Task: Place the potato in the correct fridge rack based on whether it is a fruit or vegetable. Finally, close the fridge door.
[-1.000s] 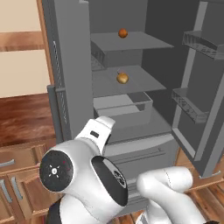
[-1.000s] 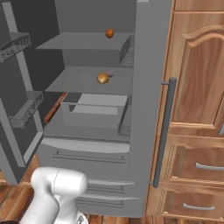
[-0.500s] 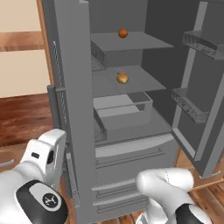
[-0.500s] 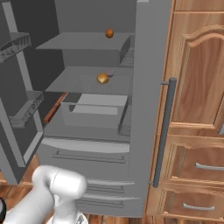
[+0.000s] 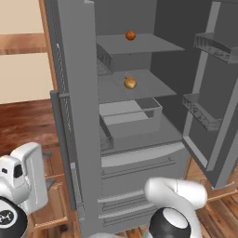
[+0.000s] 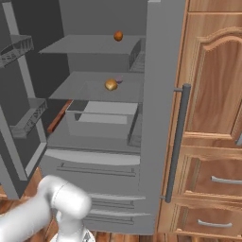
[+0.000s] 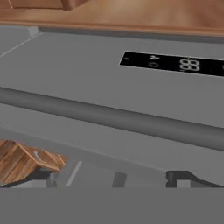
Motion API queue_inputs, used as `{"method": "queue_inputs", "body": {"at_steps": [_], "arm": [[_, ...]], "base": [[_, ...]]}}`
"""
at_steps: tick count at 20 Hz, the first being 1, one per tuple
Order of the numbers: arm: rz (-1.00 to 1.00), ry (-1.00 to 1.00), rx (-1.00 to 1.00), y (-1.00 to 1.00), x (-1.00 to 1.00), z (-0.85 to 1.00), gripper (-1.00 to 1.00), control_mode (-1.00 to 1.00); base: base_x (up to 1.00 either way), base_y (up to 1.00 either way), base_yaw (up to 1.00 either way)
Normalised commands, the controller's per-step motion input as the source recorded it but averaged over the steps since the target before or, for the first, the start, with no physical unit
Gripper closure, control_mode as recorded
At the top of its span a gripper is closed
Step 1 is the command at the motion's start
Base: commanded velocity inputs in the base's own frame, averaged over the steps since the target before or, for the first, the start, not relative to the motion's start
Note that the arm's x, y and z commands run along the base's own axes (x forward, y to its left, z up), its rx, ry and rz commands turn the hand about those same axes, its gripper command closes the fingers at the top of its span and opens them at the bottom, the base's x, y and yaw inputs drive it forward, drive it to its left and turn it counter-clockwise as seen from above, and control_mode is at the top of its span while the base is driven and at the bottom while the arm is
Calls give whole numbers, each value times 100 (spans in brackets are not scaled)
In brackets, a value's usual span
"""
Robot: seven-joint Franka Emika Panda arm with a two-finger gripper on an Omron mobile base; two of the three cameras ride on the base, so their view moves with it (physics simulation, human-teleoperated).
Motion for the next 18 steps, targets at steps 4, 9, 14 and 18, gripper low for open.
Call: {"method": "queue_inputs", "body": {"at_steps": [4, 9, 14, 18], "arm": [[-19, 0, -21, 1, 24, -33, -100, -100], [-22, 0, -16, -9, 16, -30, -100, -100], [-21, 0, -15, -6, 29, -20, -100, -100], [-21, 0, -16, 0, 40, -9, -100, -100]], "base": [[0, 0, 0], [0, 0, 0], [0, 0, 0], [0, 0, 0]]}}
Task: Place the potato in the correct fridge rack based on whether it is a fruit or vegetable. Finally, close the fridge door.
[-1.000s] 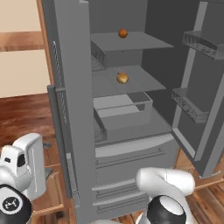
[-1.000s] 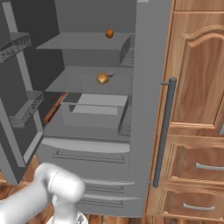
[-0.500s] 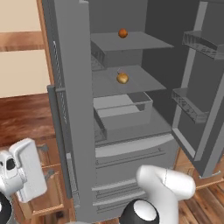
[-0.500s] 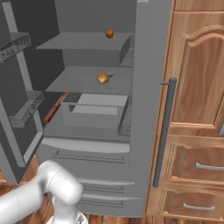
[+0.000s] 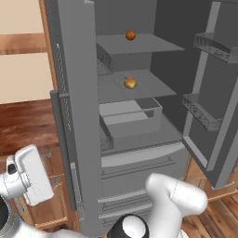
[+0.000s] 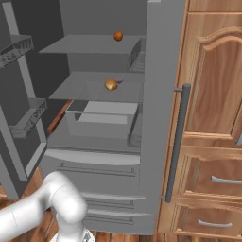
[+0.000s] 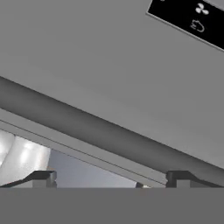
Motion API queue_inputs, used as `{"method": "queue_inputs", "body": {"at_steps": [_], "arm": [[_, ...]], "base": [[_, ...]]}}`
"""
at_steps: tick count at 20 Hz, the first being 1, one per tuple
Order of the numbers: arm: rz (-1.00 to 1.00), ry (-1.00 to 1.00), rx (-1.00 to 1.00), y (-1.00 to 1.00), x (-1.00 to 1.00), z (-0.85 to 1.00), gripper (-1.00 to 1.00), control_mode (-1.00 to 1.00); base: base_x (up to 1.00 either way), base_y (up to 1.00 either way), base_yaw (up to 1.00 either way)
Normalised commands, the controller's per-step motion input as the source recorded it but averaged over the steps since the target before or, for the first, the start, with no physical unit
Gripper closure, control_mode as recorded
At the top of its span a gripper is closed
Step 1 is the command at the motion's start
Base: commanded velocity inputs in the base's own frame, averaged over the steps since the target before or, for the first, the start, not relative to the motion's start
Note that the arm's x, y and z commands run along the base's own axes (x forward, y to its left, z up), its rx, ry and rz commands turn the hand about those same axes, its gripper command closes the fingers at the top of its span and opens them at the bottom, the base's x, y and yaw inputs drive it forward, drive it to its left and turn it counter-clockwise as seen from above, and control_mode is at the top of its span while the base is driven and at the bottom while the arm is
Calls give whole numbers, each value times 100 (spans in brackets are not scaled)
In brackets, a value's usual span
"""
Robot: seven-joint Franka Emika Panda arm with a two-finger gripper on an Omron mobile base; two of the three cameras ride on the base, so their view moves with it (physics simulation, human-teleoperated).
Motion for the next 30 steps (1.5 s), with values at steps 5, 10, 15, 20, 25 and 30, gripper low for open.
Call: {"method": "queue_inputs", "body": {"at_steps": [5, 10, 15, 20, 25, 30], "arm": [[-19, 0, -13, 0, 42, -13, -100, -100], [-17, 0, -15, 2, 62, -1, -100, -100], [-22, 0, -6, -26, 20, -7, -100, -100], [-26, -9, 0, -94, -13, -14, -100, -100], [-13, -15, 1, -98, -1, -1, -100, -100], [2, -16, 6, -81, 7, 0, -100, -100]], "base": [[0, 0, 0], [0, 0, 0], [0, 0, 0], [0, 0, 0], [0, 0, 0], [0, 0, 0]]}}
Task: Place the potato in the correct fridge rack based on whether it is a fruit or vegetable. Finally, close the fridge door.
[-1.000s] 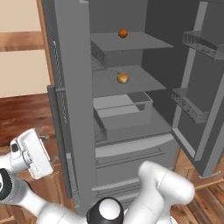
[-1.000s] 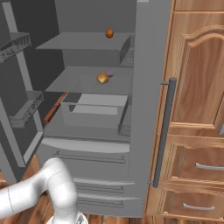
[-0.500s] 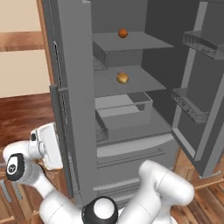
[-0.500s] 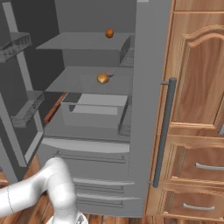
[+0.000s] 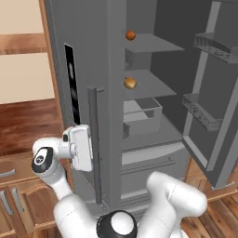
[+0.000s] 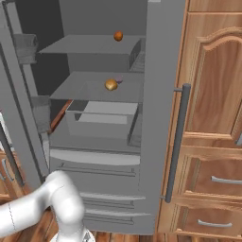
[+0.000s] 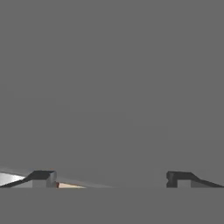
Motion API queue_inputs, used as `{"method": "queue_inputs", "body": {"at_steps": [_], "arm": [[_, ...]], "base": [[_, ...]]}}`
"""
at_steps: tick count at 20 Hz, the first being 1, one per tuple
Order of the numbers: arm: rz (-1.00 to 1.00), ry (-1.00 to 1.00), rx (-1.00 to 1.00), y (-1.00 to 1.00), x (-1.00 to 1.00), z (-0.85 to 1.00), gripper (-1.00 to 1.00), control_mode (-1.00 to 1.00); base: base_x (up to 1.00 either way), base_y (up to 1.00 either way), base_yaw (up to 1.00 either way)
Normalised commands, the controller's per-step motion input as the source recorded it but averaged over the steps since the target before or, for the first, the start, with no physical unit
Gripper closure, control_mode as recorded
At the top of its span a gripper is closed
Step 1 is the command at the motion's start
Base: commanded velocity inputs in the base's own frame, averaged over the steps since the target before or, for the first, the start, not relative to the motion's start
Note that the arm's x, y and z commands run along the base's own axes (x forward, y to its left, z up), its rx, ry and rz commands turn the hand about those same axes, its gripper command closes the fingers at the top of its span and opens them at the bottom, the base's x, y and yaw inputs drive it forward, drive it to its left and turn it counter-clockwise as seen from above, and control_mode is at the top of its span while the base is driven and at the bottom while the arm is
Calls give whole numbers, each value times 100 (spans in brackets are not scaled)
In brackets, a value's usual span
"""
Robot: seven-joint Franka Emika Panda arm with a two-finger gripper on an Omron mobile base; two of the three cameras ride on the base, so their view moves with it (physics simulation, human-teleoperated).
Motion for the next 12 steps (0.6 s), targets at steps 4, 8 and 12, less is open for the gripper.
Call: {"method": "queue_inputs", "body": {"at_steps": [4, 8, 12], "arm": [[23, -10, 7, -50, 31, 0, -100, -100], [31, -4, 7, -42, 45, 0, -100, -100], [36, -1, 7, -44, 62, 0, -100, -100]], "base": [[0, 0, 0], [0, 0, 0], [0, 0, 0]]}}
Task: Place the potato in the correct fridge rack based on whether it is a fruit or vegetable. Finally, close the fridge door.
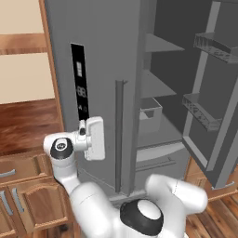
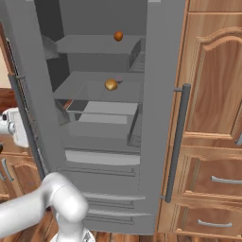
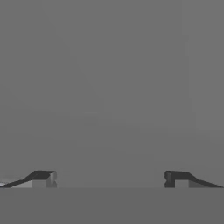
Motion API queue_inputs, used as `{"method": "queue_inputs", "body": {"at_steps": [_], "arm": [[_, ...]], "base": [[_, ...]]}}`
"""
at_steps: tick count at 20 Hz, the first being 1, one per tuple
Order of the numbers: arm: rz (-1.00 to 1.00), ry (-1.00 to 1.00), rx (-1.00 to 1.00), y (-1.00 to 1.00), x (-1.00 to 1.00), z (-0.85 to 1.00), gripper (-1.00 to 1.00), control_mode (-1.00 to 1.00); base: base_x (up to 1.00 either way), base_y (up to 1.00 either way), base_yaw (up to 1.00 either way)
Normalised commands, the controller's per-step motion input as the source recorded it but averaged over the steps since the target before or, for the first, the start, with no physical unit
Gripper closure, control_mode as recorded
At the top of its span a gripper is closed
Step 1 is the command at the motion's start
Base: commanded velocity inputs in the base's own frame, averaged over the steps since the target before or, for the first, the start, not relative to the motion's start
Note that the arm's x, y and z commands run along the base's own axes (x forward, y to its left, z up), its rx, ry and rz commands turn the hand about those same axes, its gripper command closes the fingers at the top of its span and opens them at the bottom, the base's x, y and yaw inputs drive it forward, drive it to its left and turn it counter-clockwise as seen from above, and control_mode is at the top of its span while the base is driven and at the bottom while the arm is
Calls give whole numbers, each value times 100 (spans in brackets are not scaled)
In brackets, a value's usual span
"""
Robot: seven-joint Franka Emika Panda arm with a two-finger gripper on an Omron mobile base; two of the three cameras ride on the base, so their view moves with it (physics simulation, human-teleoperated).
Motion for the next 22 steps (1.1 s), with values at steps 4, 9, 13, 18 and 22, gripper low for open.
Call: {"method": "queue_inputs", "body": {"at_steps": [4, 9, 13, 18, 22], "arm": [[46, -3, 7, -48, 64, 0, -100, -100], [56, 0, 8, -58, 69, -4, -100, -100], [60, 0, 8, -50, 71, -3, -100, -100], [58, 0, 7, -33, 73, 0, -100, -100], [55, 0, 6, -19, 86, 0, -100, -100]], "base": [[0, 0, 0], [0, 0, 0], [0, 0, 0], [0, 0, 0], [0, 0, 0]]}}
